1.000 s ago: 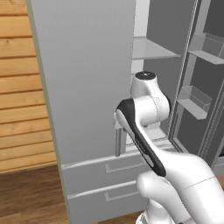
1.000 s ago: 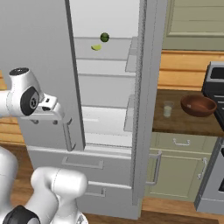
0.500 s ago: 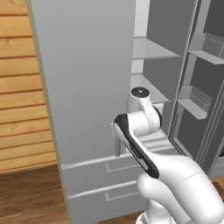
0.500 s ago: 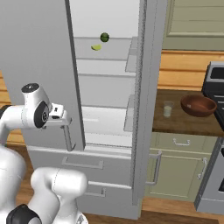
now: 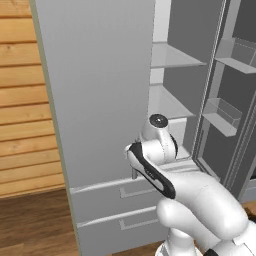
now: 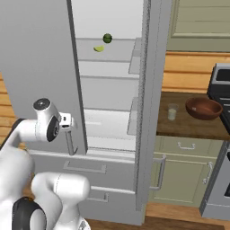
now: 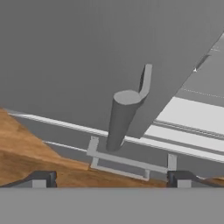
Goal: Grab a lemon wedge from the fridge and one ice cube from the ice bowl, and put them in the glass of lemonade.
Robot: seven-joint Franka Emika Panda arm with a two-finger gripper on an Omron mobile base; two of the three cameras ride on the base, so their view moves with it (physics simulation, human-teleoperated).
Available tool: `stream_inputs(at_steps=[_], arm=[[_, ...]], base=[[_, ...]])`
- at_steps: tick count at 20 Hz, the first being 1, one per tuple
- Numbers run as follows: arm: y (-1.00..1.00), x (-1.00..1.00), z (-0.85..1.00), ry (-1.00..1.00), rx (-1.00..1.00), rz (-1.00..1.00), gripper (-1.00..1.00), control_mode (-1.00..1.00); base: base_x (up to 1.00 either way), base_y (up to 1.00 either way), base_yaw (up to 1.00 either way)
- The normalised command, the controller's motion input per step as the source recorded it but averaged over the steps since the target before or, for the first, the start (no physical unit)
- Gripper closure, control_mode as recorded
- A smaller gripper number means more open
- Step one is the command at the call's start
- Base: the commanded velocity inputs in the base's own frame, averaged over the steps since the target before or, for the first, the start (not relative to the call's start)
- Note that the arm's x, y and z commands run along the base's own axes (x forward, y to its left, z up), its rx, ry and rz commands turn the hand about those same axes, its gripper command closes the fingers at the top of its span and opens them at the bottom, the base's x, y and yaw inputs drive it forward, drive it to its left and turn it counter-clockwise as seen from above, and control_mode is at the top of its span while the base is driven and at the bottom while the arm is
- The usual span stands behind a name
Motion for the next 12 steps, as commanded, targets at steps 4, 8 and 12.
stream_inputs(at_steps=[4, 8, 12], arm=[[0.19, 0.51, -0.24, -0.05, 0.0, 0.02, -1.0, -1.0], [0.0, 0.19, -0.31, -0.05, 0.0, -0.04, -1.0, -1.0], [0.0, 0.0, -0.21, 0.0, 0.0, -0.17, -1.0, -1.0]], base=[[0.0, 0.0, 0.0], [0.0, 0.0, 0.0], [0.0, 0.0, 0.0]])
